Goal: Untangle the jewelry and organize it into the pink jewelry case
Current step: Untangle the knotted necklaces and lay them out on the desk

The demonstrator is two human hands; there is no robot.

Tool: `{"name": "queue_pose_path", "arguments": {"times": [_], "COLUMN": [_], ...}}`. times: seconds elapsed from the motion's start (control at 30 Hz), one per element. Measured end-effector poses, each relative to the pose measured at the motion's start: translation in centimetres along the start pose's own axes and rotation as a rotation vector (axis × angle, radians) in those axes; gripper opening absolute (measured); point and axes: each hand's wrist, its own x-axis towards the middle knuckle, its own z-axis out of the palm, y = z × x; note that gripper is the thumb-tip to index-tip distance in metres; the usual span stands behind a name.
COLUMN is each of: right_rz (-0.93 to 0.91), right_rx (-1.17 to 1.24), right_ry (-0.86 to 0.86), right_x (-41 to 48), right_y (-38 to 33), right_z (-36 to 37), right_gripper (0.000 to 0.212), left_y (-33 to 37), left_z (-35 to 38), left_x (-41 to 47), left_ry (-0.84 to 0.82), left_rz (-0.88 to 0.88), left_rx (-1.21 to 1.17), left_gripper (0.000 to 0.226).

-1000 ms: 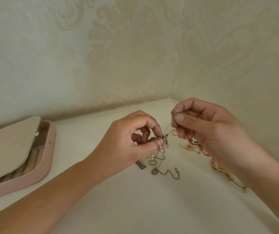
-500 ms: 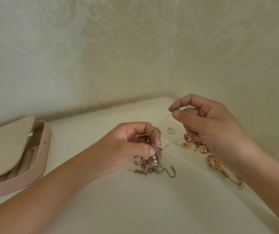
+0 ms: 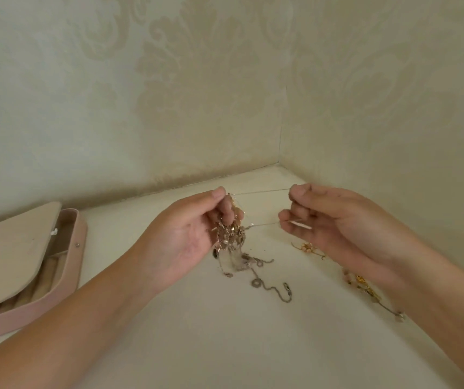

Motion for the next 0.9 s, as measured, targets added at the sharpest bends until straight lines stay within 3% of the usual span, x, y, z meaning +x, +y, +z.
{"name": "queue_pose_path", "arguments": {"times": [0.1,0.17,0.27,0.43,0.5,0.57,0.73,0.9], "right_rz": [0.015,-0.014,-0.145,-0.354,-0.365,-0.360,-0.348,-0.303], "right_rx": [0.173,0.146,-0.104,-0.750,-0.846,-0.859,-0.798,-0.718], "right_ry": [-0.029,-0.013,-0.010,-0.041,0.011,0.042,0.032,0.056], "right_x": [0.0,0.0,-0.2,-0.8,-0.7,-0.7,-0.7,-0.4], "right_y": [0.3,0.5,0.3,0.2,0.7,1.0,1.0,0.9], "right_z": [0.6,0.9,0.8,1.2,1.5,1.7,1.7,1.4], "right_gripper": [0.011,0.008,0.010,0.005,0.018,0.026,0.002,0.004], "left_y": [0.1,0.2,0.3,0.3,0.3,0.3,0.3,0.2], "left_z": [0.7,0.9,1.0,1.1,1.1,1.1,1.1,0.9], "left_x": [-0.2,-0.3,-0.4,-0.6,-0.8,-0.8,-0.8,-0.7], "left_ry": [-0.018,-0.032,-0.047,-0.105,-0.162,-0.199,-0.219,-0.099], "left_rz": [-0.037,-0.076,-0.110,-0.126,-0.142,-0.153,-0.156,-0.095], "left_rx": [-0.036,-0.057,-0.071,-0.038,-0.026,-0.014,0.013,0.132], "left_gripper": [0.015,0.020,0.022,0.026,0.029,0.030,0.029,0.031]}}
